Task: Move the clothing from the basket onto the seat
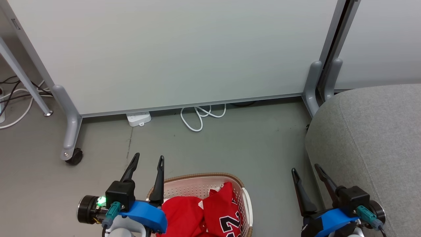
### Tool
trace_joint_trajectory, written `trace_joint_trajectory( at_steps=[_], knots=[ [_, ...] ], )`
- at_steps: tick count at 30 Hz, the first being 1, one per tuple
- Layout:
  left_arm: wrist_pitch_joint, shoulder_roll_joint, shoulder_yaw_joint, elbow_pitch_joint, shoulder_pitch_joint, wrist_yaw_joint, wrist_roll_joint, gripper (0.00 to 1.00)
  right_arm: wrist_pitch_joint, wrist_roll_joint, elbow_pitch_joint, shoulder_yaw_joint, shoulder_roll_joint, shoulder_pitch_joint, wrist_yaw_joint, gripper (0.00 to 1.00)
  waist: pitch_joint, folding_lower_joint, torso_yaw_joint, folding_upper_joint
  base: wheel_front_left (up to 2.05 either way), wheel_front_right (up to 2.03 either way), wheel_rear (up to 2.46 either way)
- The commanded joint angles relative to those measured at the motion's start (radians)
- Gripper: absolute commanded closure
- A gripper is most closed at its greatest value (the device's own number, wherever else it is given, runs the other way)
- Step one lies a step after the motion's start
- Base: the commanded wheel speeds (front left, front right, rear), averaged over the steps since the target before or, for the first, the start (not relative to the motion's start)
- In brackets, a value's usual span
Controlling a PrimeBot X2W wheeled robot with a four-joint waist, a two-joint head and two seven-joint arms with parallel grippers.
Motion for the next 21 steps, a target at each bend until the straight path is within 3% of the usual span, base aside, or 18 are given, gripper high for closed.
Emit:
trace_joint_trajectory(
  at_steps=[1, 13, 21],
  knots=[
    [-0.005, 0.003, -0.002, 0.003, -0.011, -0.003, -0.005, 0.00, -0.005, -0.003, 0.003, 0.000, -0.006, -0.016, 0.000, 0.00, 0.001, 0.0000, 0.000, 0.0000, 0.00, 0.00, 0.00],
    [-0.005, 0.003, -0.002, 0.009, -0.017, -0.007, 0.002, 0.00, -0.005, 0.002, 0.006, 0.006, -0.006, -0.019, 0.000, 0.00, 0.005, 0.0000, -0.007, 0.0000, 0.00, 0.00, 0.00],
    [-0.005, 0.008, -0.039, 0.075, -0.079, -0.037, 0.040, 0.00, -0.004, -0.004, -0.001, 0.014, -0.006, -0.031, 0.000, 0.00, 0.045, 0.0000, -0.039, 0.0000, 0.00, 0.00, 0.00]
  ],
)
